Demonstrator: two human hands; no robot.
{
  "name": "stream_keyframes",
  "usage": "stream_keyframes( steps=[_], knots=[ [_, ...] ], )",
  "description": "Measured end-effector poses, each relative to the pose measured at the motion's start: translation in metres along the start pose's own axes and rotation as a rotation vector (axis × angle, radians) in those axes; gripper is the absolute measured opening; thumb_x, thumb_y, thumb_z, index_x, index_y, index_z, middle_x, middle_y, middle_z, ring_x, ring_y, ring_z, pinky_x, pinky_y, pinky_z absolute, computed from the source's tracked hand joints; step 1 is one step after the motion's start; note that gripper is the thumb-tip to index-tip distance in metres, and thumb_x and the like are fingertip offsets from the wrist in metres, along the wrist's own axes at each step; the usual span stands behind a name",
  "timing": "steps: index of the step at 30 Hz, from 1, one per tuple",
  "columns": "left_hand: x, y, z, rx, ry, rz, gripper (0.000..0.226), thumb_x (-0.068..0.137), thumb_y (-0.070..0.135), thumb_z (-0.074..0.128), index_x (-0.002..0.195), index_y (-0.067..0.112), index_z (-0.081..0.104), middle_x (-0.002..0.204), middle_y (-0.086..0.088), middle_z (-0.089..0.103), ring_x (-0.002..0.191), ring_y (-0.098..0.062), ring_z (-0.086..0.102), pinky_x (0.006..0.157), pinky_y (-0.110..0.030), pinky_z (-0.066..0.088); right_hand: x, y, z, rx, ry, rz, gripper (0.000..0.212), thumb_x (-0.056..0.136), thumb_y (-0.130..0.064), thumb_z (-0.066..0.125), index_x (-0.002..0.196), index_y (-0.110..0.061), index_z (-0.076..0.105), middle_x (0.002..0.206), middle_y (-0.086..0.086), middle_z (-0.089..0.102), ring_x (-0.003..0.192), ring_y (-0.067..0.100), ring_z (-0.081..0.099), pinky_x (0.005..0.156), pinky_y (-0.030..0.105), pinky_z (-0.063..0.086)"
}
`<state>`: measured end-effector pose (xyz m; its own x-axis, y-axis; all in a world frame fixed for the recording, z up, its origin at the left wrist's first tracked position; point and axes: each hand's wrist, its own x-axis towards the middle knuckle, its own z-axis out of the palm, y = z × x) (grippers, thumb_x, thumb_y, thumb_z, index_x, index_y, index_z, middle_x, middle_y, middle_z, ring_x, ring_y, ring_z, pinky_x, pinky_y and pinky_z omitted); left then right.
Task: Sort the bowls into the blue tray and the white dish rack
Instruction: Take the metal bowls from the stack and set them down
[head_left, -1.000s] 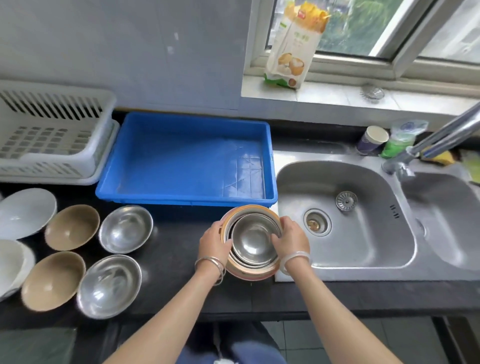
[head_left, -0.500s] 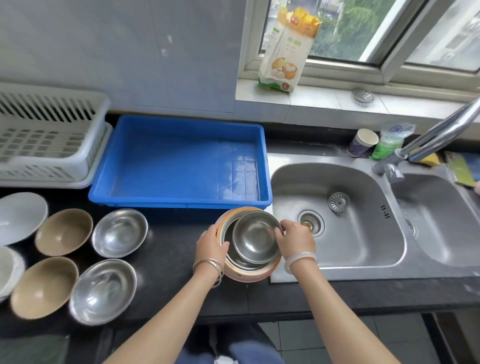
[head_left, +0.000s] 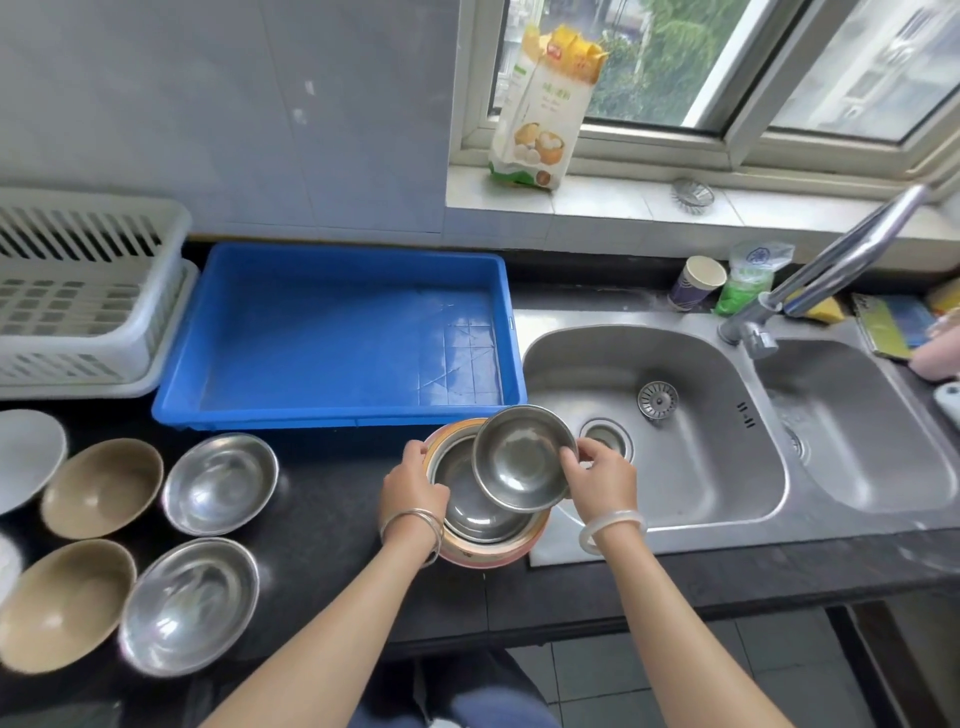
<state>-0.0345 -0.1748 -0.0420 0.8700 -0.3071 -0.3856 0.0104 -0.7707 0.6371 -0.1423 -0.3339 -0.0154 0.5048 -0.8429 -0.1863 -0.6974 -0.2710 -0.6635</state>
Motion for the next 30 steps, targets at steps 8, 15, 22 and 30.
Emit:
stream_keyframes(
  steps=[8, 15, 22, 30],
  knots=[
    [-0.004, 0.01, -0.008, -0.005, 0.009, 0.015, 0.017, 0.082, 0.012, 0.057, 0.09, 0.021, 0.044, 0.082, -0.002, 0.059, 0.067, -0.017, 0.057, 0.052, -0.022, 0.044, 0.002, 0.001, -0.005, 0.064, 0.005, 0.017, 0.022, 0.086, -0.022, 0.055, 0.067, -0.014, 0.062, 0.062, 0.002, 0.059, 0.064, 0.026, 0.054, 0.055, 0.023, 0.038],
    [-0.005, 0.014, -0.011, 0.024, 0.091, 0.045, 0.007, 0.081, 0.009, 0.059, 0.086, 0.013, 0.058, 0.103, -0.006, 0.056, 0.08, -0.018, 0.053, 0.063, -0.025, 0.042, 0.001, 0.0, -0.01, 0.107, -0.01, 0.037, 0.025, 0.084, -0.021, 0.056, 0.059, -0.018, 0.057, 0.061, 0.0, 0.057, 0.071, 0.035, 0.062, 0.069, 0.042, 0.053],
    [-0.001, 0.016, -0.012, 0.05, 0.137, 0.05, 0.012, 0.083, 0.012, 0.057, 0.093, 0.011, 0.064, 0.105, -0.007, 0.06, 0.095, -0.022, 0.053, 0.073, -0.03, 0.047, 0.002, 0.001, -0.016, 0.135, -0.01, 0.047, 0.028, 0.085, -0.02, 0.056, 0.057, -0.019, 0.057, 0.062, 0.001, 0.061, 0.072, 0.035, 0.064, 0.072, 0.046, 0.054],
    [0.001, 0.021, -0.024, -0.008, 0.142, 0.121, 0.012, 0.084, 0.012, 0.055, 0.089, 0.012, 0.067, 0.089, -0.003, 0.07, 0.079, -0.021, 0.062, 0.065, -0.028, 0.05, 0.001, -0.003, -0.017, 0.194, -0.02, 0.034, 0.025, 0.085, -0.021, 0.058, 0.059, -0.022, 0.06, 0.062, -0.002, 0.061, 0.07, 0.032, 0.065, 0.074, 0.049, 0.055]
  ],
)
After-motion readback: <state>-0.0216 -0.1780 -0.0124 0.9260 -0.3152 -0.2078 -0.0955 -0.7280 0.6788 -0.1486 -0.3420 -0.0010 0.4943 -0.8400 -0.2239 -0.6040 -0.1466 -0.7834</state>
